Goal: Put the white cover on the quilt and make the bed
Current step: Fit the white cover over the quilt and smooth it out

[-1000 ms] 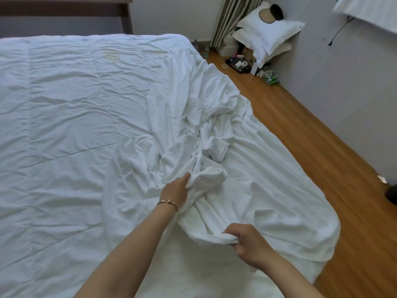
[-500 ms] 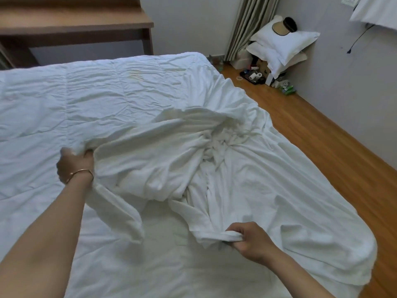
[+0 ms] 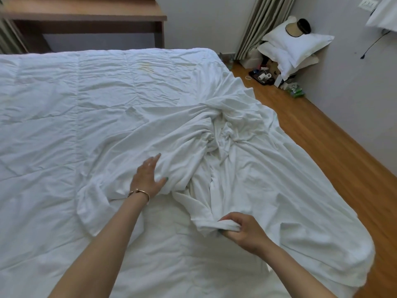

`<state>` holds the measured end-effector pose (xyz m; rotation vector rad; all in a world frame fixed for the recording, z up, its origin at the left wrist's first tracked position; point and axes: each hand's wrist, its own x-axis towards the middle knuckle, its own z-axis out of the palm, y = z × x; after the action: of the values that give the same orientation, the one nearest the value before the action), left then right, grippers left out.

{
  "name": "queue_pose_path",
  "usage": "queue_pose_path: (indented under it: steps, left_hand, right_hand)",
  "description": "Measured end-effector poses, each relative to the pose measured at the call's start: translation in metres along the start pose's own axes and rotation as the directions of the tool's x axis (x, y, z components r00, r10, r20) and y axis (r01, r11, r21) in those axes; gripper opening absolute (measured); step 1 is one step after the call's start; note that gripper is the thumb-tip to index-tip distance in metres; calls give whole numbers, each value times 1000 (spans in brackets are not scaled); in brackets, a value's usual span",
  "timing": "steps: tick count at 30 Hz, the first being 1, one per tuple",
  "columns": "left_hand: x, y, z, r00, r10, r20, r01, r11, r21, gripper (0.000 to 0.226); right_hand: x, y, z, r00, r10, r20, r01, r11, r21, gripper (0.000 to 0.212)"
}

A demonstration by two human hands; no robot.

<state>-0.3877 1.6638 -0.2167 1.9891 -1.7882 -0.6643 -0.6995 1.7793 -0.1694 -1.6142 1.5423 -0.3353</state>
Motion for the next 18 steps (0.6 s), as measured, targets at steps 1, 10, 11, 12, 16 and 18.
queue_pose_path:
  steps: [1, 10, 11, 12, 16, 18]
  left_hand:
    - [-7, 13, 2, 996, 77, 55, -73, 994, -78, 82]
    - [-111, 134, 80, 874, 429, 228, -360, 887, -289, 34]
    - [-109, 132, 83, 873, 444, 202, -401, 889, -220, 29]
    - [-107, 127, 83, 862, 470, 190, -446, 881, -158, 27]
    - [-102, 101, 79, 856, 493, 153, -478, 869, -125, 22]
    - [-94, 91, 78, 845, 532, 61, -525, 845, -97, 23]
  right_hand:
    - [0, -1, -1, 1000, 13, -25, -13, 1000, 0, 28]
    - [-12, -7, -11, 966, 44, -255, 5, 983, 186, 20]
    - [-16, -5, -14, 966, 29, -257, 18, 984, 179, 20]
    - [-20, -5, -17, 963, 7, -268, 39, 985, 168, 21]
    - [-37, -8, -37, 928, -22, -372, 136, 949, 283, 39]
    - [-47, -11, -47, 922, -54, -383, 201, 913, 354, 42]
